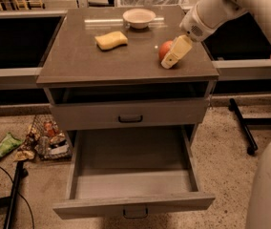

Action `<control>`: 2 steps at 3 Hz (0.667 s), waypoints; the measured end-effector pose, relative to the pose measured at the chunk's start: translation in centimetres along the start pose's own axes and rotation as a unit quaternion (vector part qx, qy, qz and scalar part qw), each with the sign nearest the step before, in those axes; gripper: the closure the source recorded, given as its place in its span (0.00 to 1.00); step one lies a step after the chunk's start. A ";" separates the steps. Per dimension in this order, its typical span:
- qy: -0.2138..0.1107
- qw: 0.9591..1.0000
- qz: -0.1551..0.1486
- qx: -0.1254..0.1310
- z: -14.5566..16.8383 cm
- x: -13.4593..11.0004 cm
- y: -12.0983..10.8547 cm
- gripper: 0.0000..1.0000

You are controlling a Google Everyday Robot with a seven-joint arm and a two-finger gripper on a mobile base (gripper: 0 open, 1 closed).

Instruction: Place apple into middle drawer

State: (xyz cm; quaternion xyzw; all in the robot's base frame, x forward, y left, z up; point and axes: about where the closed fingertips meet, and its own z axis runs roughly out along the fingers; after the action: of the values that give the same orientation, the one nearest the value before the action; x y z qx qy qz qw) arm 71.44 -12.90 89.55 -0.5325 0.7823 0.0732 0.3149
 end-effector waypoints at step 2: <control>-0.008 0.999 0.031 0.003 3.1 1.1 -1.7 0.00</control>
Offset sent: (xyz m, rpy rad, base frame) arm 0.0374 -0.0083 -0.0364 0.0549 0.0233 -0.0791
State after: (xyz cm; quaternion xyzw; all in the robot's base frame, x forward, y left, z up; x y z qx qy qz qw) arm 73.97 -13.04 86.83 -0.5066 0.7959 0.0846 0.3207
